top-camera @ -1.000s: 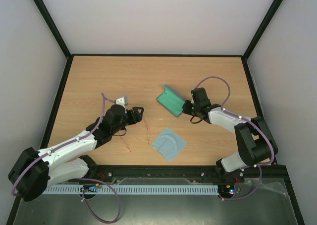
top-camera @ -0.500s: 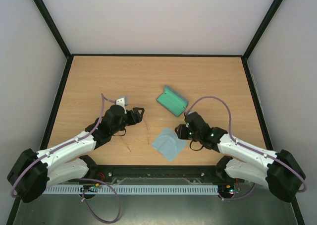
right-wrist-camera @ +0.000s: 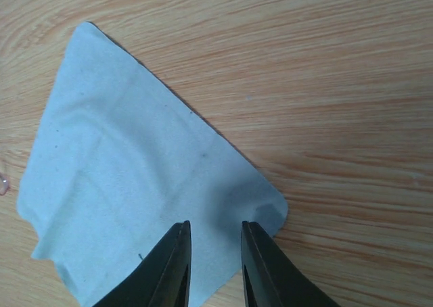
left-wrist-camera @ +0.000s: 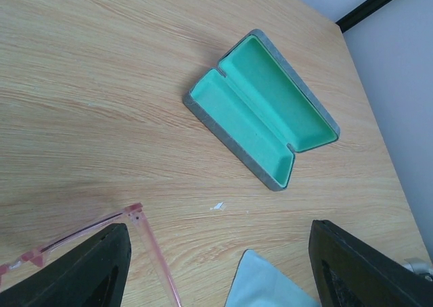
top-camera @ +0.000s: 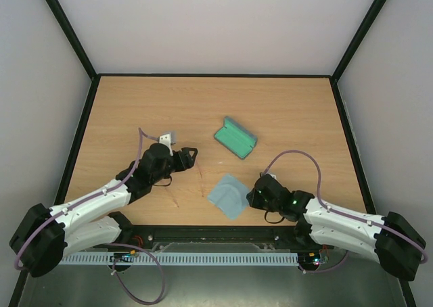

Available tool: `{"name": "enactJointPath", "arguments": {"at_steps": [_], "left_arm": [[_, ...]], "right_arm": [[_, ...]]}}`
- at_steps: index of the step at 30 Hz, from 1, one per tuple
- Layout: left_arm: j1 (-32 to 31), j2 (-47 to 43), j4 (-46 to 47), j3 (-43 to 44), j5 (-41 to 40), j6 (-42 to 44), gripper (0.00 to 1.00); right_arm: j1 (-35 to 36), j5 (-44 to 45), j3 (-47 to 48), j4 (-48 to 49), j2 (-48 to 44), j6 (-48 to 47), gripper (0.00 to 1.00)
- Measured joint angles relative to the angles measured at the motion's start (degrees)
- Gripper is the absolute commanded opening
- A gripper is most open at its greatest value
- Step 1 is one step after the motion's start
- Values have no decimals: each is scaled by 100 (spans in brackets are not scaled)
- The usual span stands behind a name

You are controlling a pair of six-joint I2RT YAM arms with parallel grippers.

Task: Organize the sunglasses
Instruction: Adjust the glasses cleaning cloth at the center of the board.

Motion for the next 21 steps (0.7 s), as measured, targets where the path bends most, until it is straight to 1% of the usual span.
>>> {"name": "enactJointPath", "arguments": {"at_steps": [6, 12, 18, 21], "left_arm": [[2, -22, 0, -35, 2, 0, 75], [2, -28, 0, -35, 7, 0, 75], [0, -48, 0, -37, 7, -2, 75], [0, -48, 0, -50, 13, -2, 75]], "right_arm": [[0, 66, -111, 426, 280, 177, 16], [0, 212, -103, 699, 516, 240, 15], [-52, 455, -7, 592, 605, 186, 15], [-238, 535, 90, 404, 645, 31, 15]]}}
